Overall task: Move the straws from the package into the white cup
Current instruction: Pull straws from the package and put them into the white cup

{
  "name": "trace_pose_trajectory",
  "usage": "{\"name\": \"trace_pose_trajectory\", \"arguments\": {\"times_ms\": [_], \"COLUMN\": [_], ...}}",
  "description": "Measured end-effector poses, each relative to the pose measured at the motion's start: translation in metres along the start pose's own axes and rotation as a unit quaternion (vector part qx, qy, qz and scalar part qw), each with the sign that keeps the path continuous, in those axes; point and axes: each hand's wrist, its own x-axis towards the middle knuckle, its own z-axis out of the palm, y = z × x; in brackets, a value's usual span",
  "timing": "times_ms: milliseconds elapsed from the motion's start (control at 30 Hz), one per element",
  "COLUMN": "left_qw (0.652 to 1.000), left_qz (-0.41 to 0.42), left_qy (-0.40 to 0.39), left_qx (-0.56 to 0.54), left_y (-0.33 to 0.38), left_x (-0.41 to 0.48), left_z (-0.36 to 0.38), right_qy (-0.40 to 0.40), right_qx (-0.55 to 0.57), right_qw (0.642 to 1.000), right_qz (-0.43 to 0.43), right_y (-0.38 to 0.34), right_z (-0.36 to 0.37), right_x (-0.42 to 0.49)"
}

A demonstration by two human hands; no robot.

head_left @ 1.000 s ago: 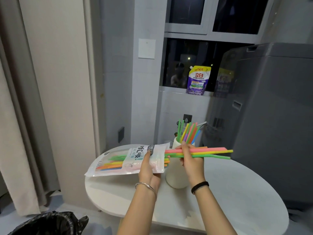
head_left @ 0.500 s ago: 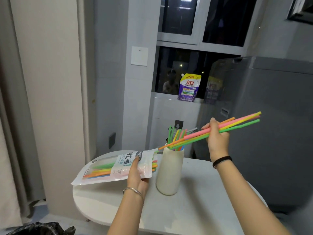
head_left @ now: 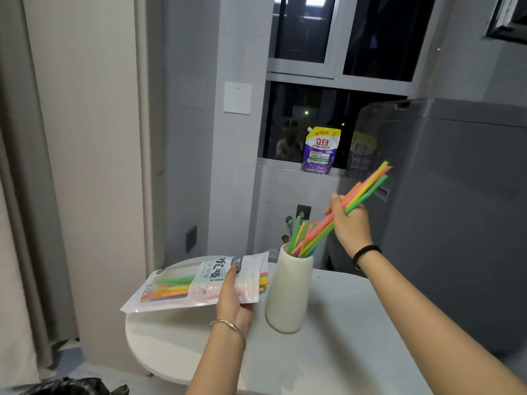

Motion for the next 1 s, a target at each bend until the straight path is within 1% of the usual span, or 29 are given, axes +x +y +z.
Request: {"name": "trace_pose_trajectory", "arguments": {"times_ms": [133, 233, 333, 433, 600, 633, 667, 700, 767, 833, 867, 933, 1000], "left_qw": [1.000, 1.000, 1.000, 1.000, 1.000, 1.000, 1.000, 1.000, 1.000, 1.000, 1.000, 1.000, 1.000], "left_qz": [-0.001, -0.016, -0.015, -0.013, -0.014, -0.015, -0.015, -0.015, -0.014, -0.014, -0.013, -0.012, -0.008], "left_qy": [0.004, 0.006, 0.006, 0.004, 0.008, 0.014, 0.018, 0.022, 0.024, 0.024, 0.022, 0.016, 0.018], "left_qx": [0.009, 0.019, 0.015, 0.016, 0.014, 0.011, 0.007, 0.005, 0.001, -0.005, -0.004, 0.004, 0.001], "left_y": [0.000, -0.001, -0.001, -0.001, -0.004, -0.004, -0.004, -0.004, -0.005, -0.005, -0.006, -0.006, -0.005], "left_x": [0.003, 0.003, 0.001, 0.002, 0.001, 0.001, 0.001, 0.001, 0.001, 0.001, 0.001, 0.001, -0.001], "left_z": [0.000, 0.002, 0.003, 0.003, 0.005, 0.005, 0.005, 0.005, 0.006, 0.006, 0.006, 0.006, 0.007], "right_qy": [-0.121, -0.147, -0.139, -0.100, -0.005, -0.002, -0.019, -0.057, -0.172, -0.265, -0.286, -0.285, -0.241], "right_qx": [-0.088, -0.118, -0.134, -0.149, -0.093, -0.089, -0.100, -0.133, -0.237, -0.298, -0.311, -0.320, -0.298], "right_qw": [0.989, 0.982, 0.981, 0.984, 0.995, 0.994, 0.992, 0.985, 0.951, 0.912, 0.902, 0.899, 0.918], "right_qz": [0.005, 0.015, 0.024, 0.008, -0.042, -0.061, -0.077, -0.089, -0.098, -0.091, -0.088, -0.092, -0.101], "right_y": [0.013, 0.021, 0.024, 0.024, 0.022, 0.022, 0.021, 0.022, 0.027, 0.033, 0.035, 0.036, 0.032], "right_z": [0.013, 0.017, 0.017, 0.017, 0.015, 0.015, 0.016, 0.017, 0.020, 0.023, 0.024, 0.025, 0.024], "right_x": [0.002, 0.004, 0.003, 0.002, 0.000, -0.001, -0.001, 0.000, -0.002, -0.005, -0.006, -0.007, -0.010]}}
